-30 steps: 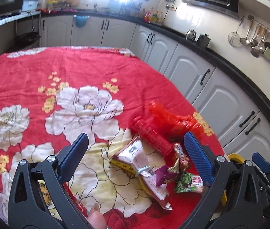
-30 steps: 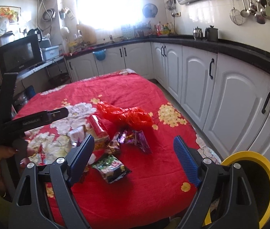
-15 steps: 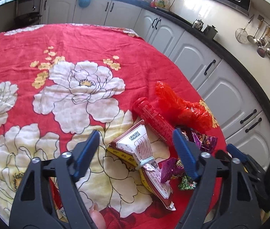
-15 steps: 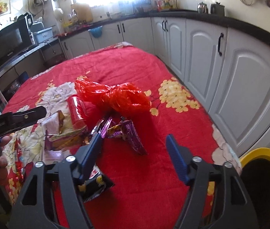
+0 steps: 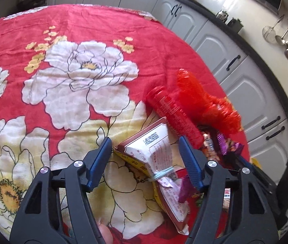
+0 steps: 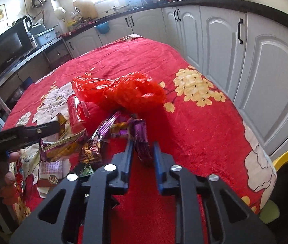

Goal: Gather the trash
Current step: 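Grasp the white snack box with the left tool while the right tool grasps purple wrappers, then carry the snack box and purple wrappers with both tools over the yellow bin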

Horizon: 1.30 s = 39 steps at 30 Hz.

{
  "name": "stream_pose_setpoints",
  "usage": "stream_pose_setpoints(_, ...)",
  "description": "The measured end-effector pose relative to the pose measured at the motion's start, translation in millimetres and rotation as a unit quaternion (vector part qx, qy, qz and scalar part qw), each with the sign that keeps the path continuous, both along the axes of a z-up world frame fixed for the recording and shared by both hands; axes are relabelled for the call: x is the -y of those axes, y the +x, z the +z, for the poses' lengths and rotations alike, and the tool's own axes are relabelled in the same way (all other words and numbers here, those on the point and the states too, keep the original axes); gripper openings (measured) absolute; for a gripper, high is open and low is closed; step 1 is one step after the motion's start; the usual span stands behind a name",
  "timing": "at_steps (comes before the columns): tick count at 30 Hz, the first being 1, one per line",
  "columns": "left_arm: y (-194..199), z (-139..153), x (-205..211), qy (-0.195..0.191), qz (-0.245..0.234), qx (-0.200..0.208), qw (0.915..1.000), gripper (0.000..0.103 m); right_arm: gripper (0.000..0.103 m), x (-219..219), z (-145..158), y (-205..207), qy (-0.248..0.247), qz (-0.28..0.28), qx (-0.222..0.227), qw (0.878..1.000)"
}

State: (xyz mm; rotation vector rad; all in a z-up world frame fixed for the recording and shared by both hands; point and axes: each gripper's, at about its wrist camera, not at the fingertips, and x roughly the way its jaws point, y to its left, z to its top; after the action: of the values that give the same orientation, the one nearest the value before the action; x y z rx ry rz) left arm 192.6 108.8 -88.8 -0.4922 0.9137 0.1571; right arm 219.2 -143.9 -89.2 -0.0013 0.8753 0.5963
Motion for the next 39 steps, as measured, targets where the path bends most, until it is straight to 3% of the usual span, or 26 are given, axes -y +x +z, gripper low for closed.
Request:
stream_pose_setpoints(5,3,-5,-1,0.011,0.000,-0.009,0.9999,0.053,0.012,3,2,-7,0.008,0.002,0.005,1.000)
stream_pose_setpoints(21,-9,1,-5,0.013,-0.008,0.008,0.9999,0.052,0.012,34,17,-37,0.022,-0.012,0.027,0.999)
stream_pose_setpoints(39,-35,65,14,0.045,-0.026,0.101,0.9935,0.052,0.012,58,50,-70,0.048,-0.016,0.059,0.997)
